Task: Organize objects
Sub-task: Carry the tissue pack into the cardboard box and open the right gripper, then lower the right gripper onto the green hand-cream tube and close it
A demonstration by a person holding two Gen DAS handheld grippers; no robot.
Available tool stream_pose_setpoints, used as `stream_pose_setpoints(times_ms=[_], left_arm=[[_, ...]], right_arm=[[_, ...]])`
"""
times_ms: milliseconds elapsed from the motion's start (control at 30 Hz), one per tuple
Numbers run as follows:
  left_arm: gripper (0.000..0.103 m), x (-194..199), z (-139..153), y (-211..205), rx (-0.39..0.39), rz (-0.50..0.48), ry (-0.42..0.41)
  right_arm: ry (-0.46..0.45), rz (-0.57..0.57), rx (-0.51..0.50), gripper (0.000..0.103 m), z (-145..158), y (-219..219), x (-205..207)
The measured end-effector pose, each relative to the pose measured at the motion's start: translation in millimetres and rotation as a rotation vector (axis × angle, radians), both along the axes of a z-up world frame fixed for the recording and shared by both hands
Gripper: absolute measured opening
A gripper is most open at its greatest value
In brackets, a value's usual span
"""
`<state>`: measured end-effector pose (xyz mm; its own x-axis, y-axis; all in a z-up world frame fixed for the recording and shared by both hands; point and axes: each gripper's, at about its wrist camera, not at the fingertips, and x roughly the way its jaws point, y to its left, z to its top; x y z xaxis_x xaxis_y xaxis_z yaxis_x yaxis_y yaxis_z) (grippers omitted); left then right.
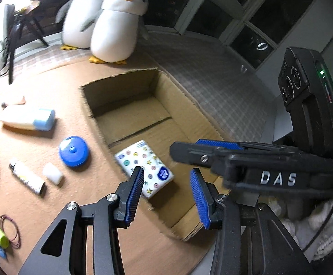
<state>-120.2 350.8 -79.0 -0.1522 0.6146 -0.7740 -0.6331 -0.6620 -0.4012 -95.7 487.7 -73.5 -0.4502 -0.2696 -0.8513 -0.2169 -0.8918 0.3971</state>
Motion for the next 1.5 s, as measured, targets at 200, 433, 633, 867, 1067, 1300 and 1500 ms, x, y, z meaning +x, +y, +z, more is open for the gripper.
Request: stream_pose_setpoints(times_ms=[200, 433, 633, 867, 1067, 1300, 1500], left_arm=[[0.046, -5, 6, -56, -0.005, 0.086, 0.012], [0.046, -9, -5, -154, -0.046, 0.270, -0.016], [0.046, -9, -27, -237, -0.064, 0.432, -0.074], [0.046, -10, -51, -296, -0.073, 0.539, -0.129], [0.046, -18, -62, -307, -0.042, 0.559, -0.166], [0.046, -35, -77, -301, -0.010, 0.559, -0.215], [0.046, -45, -87, -299, -0.002, 0.572, -0.239]], right_arm=[[0.027, 0.061, -0.025, 0.047, 10, -29, -15], [0.029, 0.217, -0.074, 0.048, 11, -97, -42], [0.009, 0.370, -0.080, 0.049, 3, -169, -65], [-0.081, 0.531, -0.141, 0.053, -31, -244, -93], [-0.159, 0.603, -0.179, 0.053, -61, -288, -108], [-0.218, 0.620, -0.192, 0.053, -82, -307, -122], [-0.256, 0.611, -0.218, 0.053, -89, -311, -127]])
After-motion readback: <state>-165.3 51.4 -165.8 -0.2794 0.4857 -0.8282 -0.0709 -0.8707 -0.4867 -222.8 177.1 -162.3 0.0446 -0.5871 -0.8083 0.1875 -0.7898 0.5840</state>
